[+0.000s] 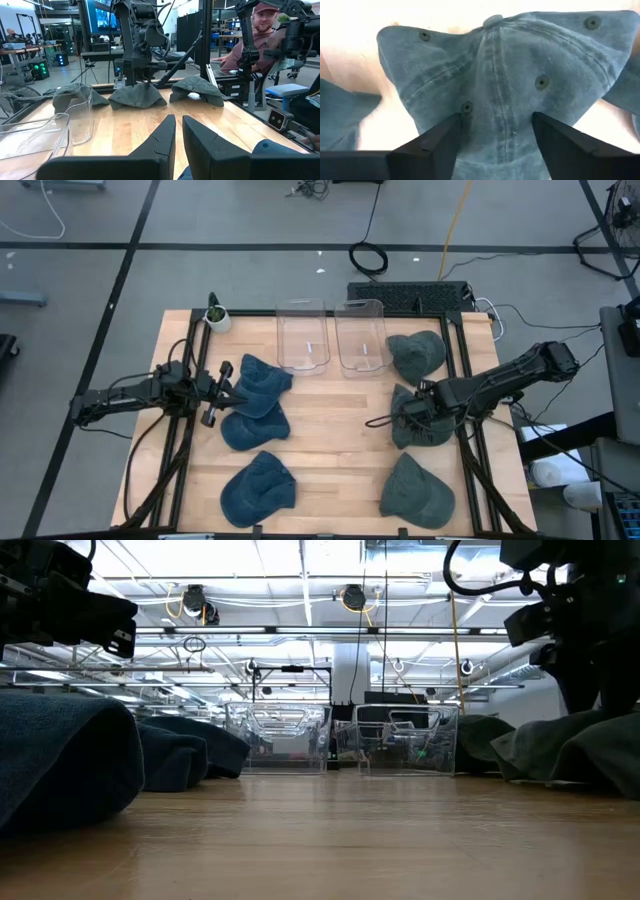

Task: Pick & Place hat
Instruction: Put the middle gray cap into the left transparent bin

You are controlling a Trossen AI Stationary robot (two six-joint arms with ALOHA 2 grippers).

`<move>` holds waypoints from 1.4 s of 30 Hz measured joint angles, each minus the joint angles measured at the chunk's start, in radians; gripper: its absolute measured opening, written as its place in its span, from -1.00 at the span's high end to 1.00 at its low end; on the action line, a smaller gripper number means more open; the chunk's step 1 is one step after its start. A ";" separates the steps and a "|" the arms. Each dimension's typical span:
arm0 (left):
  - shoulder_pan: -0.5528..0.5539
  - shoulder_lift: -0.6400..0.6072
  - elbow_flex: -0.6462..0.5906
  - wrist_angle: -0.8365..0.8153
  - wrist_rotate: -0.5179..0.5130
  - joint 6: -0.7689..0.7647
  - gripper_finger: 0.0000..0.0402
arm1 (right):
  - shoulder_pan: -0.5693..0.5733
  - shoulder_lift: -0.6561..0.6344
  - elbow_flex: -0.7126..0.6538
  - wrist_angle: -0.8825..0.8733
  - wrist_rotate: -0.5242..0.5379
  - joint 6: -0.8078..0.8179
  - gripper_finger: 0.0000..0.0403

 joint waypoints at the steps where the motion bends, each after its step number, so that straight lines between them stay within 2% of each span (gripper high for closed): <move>1: 0.000 0.000 0.000 0.000 0.000 0.000 0.78 | 0.000 0.000 0.000 0.002 0.000 0.000 -0.06; 14: 0.000 0.000 0.000 0.000 0.000 0.000 0.78 | 0.000 -0.001 0.000 0.004 -0.003 -0.005 0.87; 16: 0.000 0.000 0.000 0.000 0.000 0.000 0.78 | 0.000 -0.001 0.000 0.006 -0.003 0.016 0.96; 23: 0.000 0.000 0.000 0.000 0.000 0.000 0.78 | -0.001 -0.019 0.003 0.025 -0.056 0.133 0.98; 27: 0.000 0.000 0.000 0.000 0.000 0.000 0.78 | 0.000 -0.069 0.032 0.029 -0.050 0.199 0.99; 33: 0.000 0.000 0.000 0.000 0.000 0.000 0.78 | 0.000 -0.170 0.081 0.089 0.052 0.200 0.99; 42: 0.000 0.000 0.000 0.000 0.000 0.000 0.78 | 0.008 -0.287 0.085 0.278 0.080 0.095 1.00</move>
